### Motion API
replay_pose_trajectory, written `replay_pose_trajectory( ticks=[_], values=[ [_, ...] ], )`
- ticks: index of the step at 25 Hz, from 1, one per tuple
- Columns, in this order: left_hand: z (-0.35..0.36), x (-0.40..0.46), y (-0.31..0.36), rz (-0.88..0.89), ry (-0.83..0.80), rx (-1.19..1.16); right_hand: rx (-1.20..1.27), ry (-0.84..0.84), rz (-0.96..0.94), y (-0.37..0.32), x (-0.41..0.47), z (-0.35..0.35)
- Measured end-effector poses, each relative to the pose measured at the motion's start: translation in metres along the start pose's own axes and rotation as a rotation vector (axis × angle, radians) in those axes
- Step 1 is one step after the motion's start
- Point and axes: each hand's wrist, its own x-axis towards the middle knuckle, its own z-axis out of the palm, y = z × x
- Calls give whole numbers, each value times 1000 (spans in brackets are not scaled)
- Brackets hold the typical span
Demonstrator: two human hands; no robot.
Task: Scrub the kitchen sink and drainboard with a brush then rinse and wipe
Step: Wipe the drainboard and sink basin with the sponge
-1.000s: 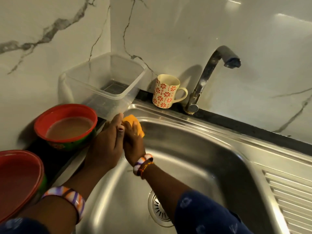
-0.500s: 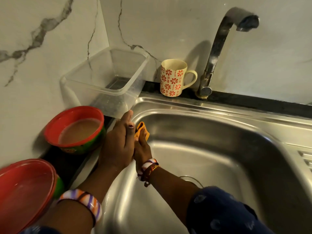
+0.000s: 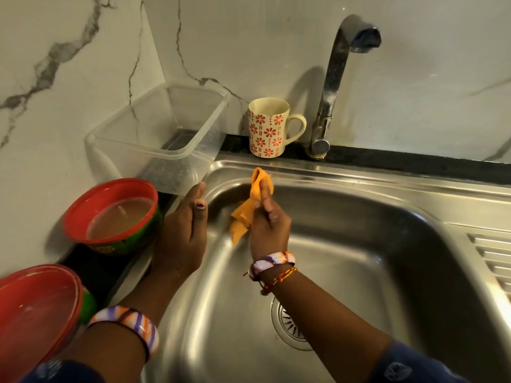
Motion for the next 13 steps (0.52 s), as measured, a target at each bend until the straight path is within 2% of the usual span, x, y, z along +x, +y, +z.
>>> replay_pose_trajectory(
  ticks=[2, 4, 5, 6, 7, 10, 11, 13],
  values=[
    [1, 0, 0, -1, 3, 0, -677, -41, -381, 13, 12, -10],
    [0, -2, -1, 12, 9, -1, -1337, -38, -658, 40, 42, -21],
    [-1, -1, -3, 18, 13, -2, -1560, -46, -755, 52, 57, -24],
    [-1, -1, -1, 15, 3, -8, -1680, -62, -800, 59, 70, -27],
    [0, -1, -3, 15, -1, -15, -1692, -75, -842, 65, 82, -28],
    [-1, 0, -4, 9, 3, -59, -1614, -14, -1009, 79, 92, -35],
    [-1, 1, -5, 17, 5, -51, -1620, -37, -1056, 80, 91, -32],
    [1, 2, -7, 15, -1, 0, -1632, -215, -1148, 79, 91, -27]
  ],
)
